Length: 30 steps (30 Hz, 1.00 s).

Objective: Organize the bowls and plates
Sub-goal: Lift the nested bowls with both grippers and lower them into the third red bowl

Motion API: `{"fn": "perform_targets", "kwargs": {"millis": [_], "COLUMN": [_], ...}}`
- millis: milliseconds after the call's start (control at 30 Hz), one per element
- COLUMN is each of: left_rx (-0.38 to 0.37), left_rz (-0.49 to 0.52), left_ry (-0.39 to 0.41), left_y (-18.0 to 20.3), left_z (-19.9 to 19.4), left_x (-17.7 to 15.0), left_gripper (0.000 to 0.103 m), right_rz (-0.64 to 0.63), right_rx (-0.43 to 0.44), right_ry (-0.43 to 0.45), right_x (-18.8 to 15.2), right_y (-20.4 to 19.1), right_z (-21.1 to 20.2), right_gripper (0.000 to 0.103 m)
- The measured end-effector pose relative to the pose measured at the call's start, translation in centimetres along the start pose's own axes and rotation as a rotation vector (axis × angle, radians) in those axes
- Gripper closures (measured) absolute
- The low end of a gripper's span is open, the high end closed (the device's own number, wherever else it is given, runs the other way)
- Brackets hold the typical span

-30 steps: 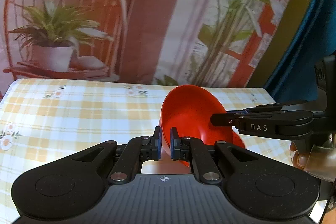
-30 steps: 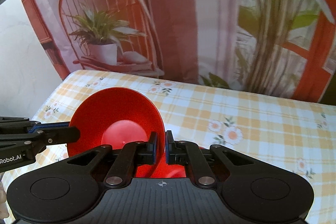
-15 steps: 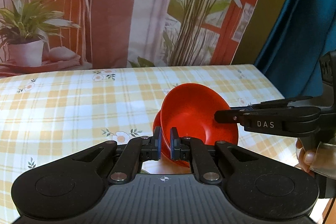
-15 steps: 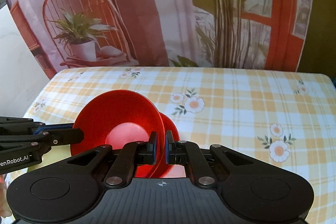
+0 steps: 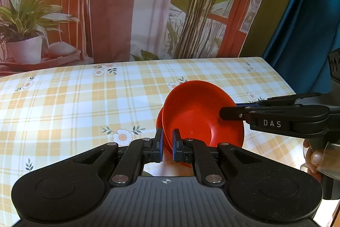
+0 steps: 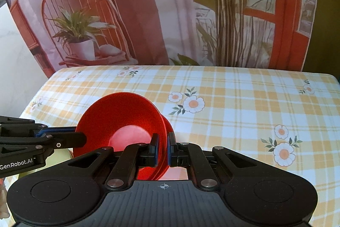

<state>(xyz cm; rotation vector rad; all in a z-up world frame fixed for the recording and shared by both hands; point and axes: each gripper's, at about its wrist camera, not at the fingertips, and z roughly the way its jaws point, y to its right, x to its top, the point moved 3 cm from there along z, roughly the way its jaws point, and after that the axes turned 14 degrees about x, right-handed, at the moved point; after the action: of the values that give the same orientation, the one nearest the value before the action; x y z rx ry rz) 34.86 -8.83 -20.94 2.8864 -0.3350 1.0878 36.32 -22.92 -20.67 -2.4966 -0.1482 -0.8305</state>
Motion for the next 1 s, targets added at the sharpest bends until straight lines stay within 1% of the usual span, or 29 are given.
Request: {"fn": "perform_targets", "kwargs": {"millis": [700,900,1000], "left_rx": [0.004,0.007,0.001], "left_rz": [0.012,0.013,0.01], "left_ry": [-0.009,-0.014,-0.021], "left_y": [0.14,0.06,-0.01], "left_z": [0.69,0.91,0.98], "left_x": [-0.17,-0.38,-0.36], "left_gripper": [0.093,0.092,0.088], "right_rz": [-0.04,-0.071,-0.075], "right_rx": [-0.027,-0.048,-0.057], "right_ry": [-0.006,-0.011,-0.011], "right_x": [-0.03,-0.23,-0.28], "right_y": [-0.25,-0.72,-0.82], "right_z": [0.23,0.31,0.39], "right_gripper": [0.094,0.09,0.088]}}
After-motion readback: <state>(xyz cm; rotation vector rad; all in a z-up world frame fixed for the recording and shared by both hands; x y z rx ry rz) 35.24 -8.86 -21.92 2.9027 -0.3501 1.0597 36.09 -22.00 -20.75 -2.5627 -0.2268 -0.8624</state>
